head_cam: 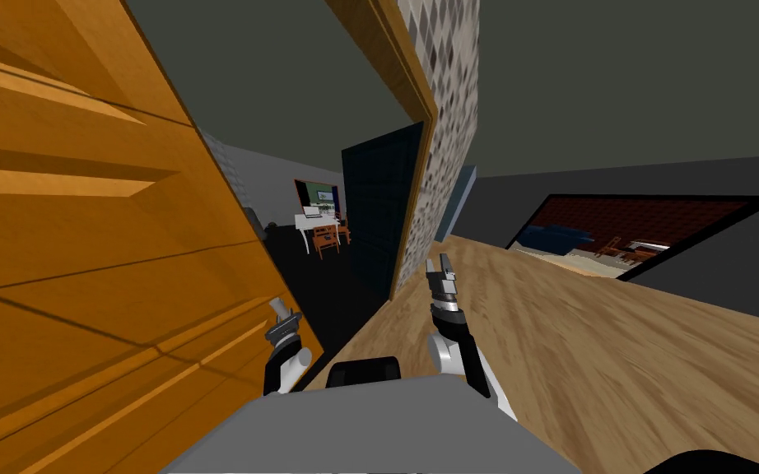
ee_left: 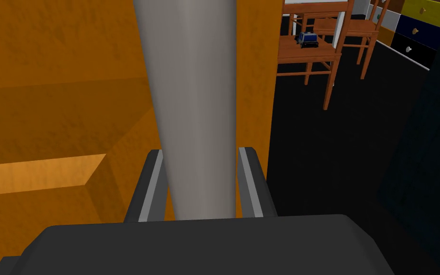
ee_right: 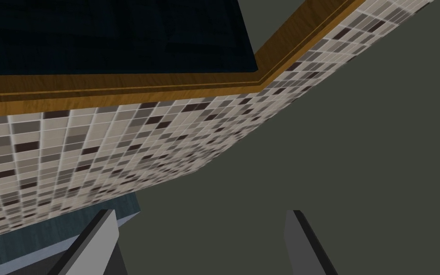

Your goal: Push the door open

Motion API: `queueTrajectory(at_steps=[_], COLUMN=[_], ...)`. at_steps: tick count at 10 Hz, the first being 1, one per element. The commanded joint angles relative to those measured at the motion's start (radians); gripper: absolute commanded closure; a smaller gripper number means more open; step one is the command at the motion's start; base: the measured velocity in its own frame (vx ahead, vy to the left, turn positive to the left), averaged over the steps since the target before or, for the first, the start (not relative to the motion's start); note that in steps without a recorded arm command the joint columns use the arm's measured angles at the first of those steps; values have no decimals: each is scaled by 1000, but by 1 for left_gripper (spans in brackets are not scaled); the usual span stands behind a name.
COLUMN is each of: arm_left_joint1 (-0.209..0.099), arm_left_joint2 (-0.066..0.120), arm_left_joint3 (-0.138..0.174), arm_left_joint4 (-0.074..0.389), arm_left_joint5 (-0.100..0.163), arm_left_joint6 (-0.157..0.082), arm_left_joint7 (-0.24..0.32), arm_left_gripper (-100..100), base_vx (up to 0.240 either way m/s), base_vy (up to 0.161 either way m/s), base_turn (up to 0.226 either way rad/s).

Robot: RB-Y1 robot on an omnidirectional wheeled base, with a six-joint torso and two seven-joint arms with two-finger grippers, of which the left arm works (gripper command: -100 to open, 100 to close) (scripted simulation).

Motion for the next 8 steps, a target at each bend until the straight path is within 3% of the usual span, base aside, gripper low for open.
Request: queueTrajectory(at_steps=[1,4,6,7,8], arm_left_joint1=[20,43,43,54,54], arm_left_joint2=[5,7,7,7,7], arm_left_joint3=[34,72,72,92,92], arm_left_joint4=[-22,-42,-42,-53,-53], arm_left_joint5=[22,52,52,67,67], arm_left_joint6=[-15,-23,-23,-27,-27], arm_left_joint7=[-16,-29,-29,-35,-35], arm_left_gripper=[100,100,100,100,100], base_vx=[159,147,47,62,66], base_vy=[75,65,27,28,37], base_turn=[-75,-74,-5,-87,-48])
